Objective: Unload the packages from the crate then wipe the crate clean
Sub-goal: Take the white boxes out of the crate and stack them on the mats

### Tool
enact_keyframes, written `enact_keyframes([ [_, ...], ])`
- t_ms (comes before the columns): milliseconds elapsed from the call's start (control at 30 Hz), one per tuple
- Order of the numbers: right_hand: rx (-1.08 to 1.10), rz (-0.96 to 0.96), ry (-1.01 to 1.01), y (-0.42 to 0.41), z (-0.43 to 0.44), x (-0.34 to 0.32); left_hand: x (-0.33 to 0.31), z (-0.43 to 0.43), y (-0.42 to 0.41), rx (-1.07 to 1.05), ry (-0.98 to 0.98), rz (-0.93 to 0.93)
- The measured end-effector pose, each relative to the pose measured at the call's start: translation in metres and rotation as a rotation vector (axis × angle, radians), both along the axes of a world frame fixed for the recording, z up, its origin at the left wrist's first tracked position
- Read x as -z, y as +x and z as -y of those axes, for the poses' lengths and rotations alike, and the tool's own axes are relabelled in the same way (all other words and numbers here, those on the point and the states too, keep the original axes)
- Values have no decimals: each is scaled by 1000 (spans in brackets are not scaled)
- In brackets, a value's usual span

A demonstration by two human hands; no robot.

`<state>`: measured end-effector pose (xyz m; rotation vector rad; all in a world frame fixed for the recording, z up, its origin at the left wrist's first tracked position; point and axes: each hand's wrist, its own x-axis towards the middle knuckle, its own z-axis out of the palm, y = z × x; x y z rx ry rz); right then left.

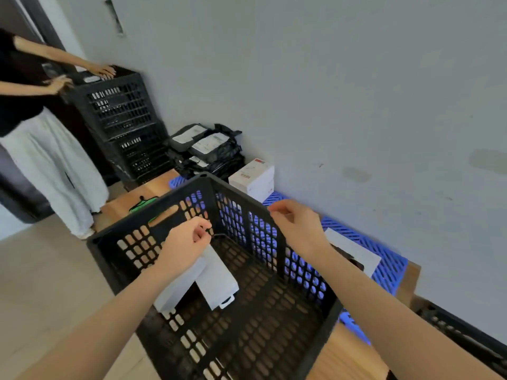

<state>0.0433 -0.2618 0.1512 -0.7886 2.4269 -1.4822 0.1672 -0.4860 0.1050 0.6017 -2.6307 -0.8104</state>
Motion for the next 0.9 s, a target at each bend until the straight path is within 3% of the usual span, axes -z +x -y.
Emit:
enact_keyframes([
  [167,-135,41,179,21,41,32,34,33,26,-88,88,278],
  [500,-254,232,463,28,153,123,74,126,-5,95,39,889],
  [633,-247,379,483,37,198,153,91,145,-24,184,0,1014],
  [900,-136,471,502,49,244,185,113,158,-45,292,-116,1112],
])
